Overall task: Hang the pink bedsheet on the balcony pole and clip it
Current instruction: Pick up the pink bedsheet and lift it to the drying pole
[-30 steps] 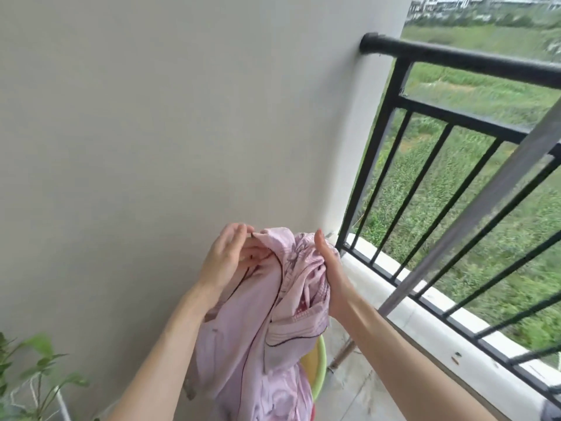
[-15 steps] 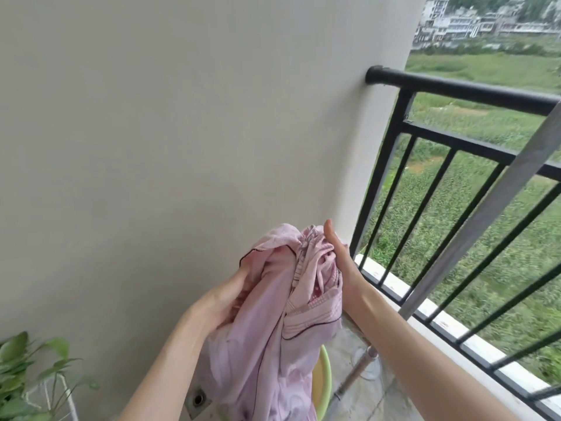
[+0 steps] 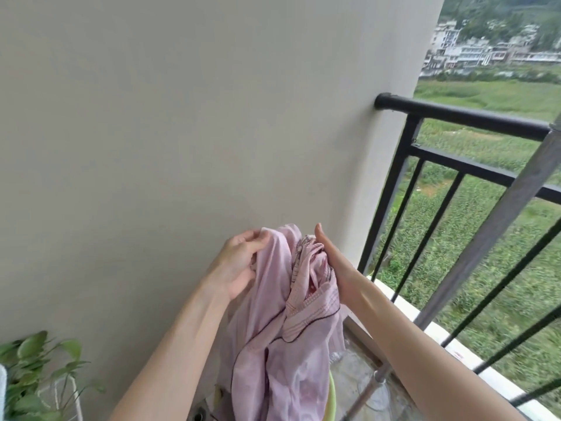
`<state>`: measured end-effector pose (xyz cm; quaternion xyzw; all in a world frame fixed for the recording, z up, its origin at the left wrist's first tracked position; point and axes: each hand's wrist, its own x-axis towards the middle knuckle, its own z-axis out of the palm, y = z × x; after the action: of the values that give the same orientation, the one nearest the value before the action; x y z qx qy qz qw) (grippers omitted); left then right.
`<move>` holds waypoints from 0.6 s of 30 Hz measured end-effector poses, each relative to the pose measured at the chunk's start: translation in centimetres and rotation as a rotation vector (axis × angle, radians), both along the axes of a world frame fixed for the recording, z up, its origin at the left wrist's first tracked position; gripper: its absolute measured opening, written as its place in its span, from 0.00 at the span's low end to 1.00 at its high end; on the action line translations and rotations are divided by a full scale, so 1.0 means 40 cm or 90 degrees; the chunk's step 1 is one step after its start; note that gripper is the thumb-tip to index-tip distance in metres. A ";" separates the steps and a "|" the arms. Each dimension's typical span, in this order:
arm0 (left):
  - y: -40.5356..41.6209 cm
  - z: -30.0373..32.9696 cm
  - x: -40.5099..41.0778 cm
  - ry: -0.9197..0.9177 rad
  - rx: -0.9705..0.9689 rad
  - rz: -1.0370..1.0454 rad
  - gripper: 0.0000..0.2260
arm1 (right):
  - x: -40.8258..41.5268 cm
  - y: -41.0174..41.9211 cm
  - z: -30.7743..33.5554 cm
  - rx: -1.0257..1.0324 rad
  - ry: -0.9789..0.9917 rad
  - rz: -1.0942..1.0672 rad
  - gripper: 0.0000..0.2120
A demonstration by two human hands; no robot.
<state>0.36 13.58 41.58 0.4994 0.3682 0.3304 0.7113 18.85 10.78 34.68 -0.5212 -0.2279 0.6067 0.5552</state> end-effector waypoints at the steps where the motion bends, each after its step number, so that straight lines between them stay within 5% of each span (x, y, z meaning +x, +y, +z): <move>1: 0.002 0.022 0.007 0.011 0.020 -0.006 0.06 | 0.000 0.002 0.017 0.019 0.004 0.015 0.51; 10: 0.006 0.207 0.043 -0.003 0.288 -0.152 0.14 | 0.017 0.002 0.307 0.264 0.064 0.035 0.43; 18: 0.026 0.505 0.073 0.037 0.635 -0.065 0.27 | 0.064 0.000 0.728 0.436 -0.072 0.032 0.33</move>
<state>3.26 14.63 61.77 0.8049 0.1600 0.4167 0.3909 21.43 10.76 63.81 -0.3318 -0.4614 0.4787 0.6693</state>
